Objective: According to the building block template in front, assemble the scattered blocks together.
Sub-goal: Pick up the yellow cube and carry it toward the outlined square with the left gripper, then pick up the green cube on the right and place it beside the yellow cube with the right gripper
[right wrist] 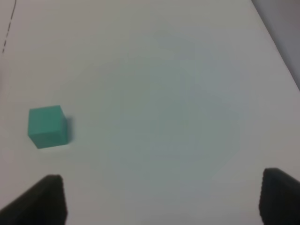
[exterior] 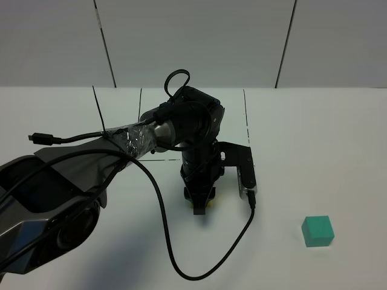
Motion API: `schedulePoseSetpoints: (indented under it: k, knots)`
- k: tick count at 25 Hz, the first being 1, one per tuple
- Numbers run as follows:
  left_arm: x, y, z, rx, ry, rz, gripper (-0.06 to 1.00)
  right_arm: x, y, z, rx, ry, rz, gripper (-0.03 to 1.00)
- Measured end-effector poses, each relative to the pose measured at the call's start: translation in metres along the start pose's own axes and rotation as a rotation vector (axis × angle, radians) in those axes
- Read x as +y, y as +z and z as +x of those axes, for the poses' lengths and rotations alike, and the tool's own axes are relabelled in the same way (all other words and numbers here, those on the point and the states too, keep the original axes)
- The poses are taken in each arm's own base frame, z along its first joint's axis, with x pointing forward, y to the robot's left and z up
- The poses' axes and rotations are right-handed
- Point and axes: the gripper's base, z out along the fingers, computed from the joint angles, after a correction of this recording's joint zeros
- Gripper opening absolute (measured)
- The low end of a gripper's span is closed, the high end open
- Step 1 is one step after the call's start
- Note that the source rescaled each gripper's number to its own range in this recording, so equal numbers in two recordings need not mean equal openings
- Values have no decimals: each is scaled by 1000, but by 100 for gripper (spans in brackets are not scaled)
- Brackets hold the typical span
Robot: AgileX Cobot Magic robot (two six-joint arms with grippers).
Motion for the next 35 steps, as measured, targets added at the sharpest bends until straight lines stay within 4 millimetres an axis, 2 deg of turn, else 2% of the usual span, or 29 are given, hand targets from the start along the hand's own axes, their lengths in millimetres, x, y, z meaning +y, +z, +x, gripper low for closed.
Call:
schedulePoseSetpoints:
  k: [13,15,18,21,23,27,32,35]
  knots:
    - [1,0,-1,-8,3,-11,1,0,0,0,0,0,0,67]
    - [2,1,-2,-15,5,-19,11,0,0,0,0,0,0,67]
    - [1,1,-4,-20,10,-26,51,0,0,0,0,0,0,67]
    - [-1,1,-6,-19,13,-24,86,0,0,0,0,0,0,67]
    - [-1,0,-6,-19,9,-24,97,0,0,0,0,0,0,67]
    - [-4,-13,-7,-24,-21,-29,100,0,0,0,0,0,0,67]
    - [-15,-57,-16,-76,-84,-82,99,0,0,0,0,0,0,67]
    - [-17,-82,-14,-105,-168,-126,99,0,0,0,0,0,0,67]
